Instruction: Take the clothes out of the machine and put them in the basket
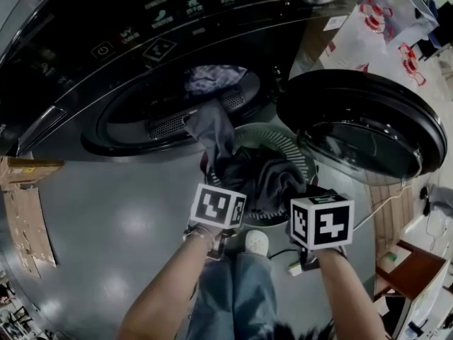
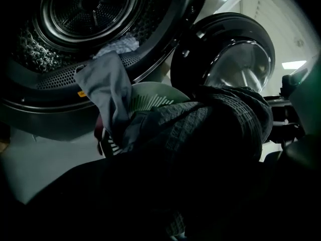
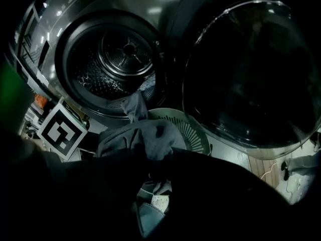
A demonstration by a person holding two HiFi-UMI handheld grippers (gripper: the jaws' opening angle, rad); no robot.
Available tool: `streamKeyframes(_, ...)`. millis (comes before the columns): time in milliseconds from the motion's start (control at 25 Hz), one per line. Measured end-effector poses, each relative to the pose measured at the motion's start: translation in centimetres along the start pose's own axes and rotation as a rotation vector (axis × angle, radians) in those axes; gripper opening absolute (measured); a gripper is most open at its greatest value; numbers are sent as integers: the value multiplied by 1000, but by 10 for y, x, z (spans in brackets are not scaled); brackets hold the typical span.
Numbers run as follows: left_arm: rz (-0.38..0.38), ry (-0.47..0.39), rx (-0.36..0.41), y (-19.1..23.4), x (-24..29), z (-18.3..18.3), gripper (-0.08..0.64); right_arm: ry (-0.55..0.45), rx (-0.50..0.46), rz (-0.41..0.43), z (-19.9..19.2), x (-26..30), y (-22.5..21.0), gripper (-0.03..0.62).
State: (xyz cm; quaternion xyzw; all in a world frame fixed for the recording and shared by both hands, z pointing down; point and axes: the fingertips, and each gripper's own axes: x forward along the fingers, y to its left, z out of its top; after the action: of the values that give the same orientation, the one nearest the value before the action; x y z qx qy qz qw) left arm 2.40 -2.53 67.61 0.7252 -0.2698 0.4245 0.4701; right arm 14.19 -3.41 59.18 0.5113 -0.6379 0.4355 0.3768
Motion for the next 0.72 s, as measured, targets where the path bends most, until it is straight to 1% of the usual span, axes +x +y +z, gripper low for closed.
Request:
streamKeyframes(80, 19, 8, -27, 8, 11, -2, 197, 12, 20, -1, -4, 15, -4, 95)
streamKeyframes(120, 32, 7, -36, 12, 15, -2, 209, 17, 35, 2, -6, 21, -6, 97)
streamKeyframes(160, 44, 2, -43, 16, 18, -1, 232, 21, 51, 6, -7, 27, -8, 99)
streamKeyframes(200, 53, -4, -49, 19, 19, 0, 275, 26, 65, 9, -9, 33, -9, 101)
streamKeyframes(240, 59, -12, -57, 22, 19, 2, 303, 30, 79, 12, -11, 39, -11, 103)
streamKeyframes(320, 57, -36, -72, 26, 19, 7, 350, 22, 109, 20, -13, 47, -12, 101)
streamKeyframes(400, 44, -53, -82, 27, 17, 13, 408, 2, 136, 31, -11, 53, -12, 87)
streamKeyframes(480, 48, -61, -76, 30, 16, 17, 453, 3, 155, 36, -11, 60, -12, 81)
streamKeyframes(600, 73, -75, -56, 36, 13, 21, 465, 32, 156, 25, -19, 69, -11, 81)
streamKeyframes(720, 87, -89, -50, 42, 10, 22, 465, 22, 157, 39, -25, 73, -10, 81)
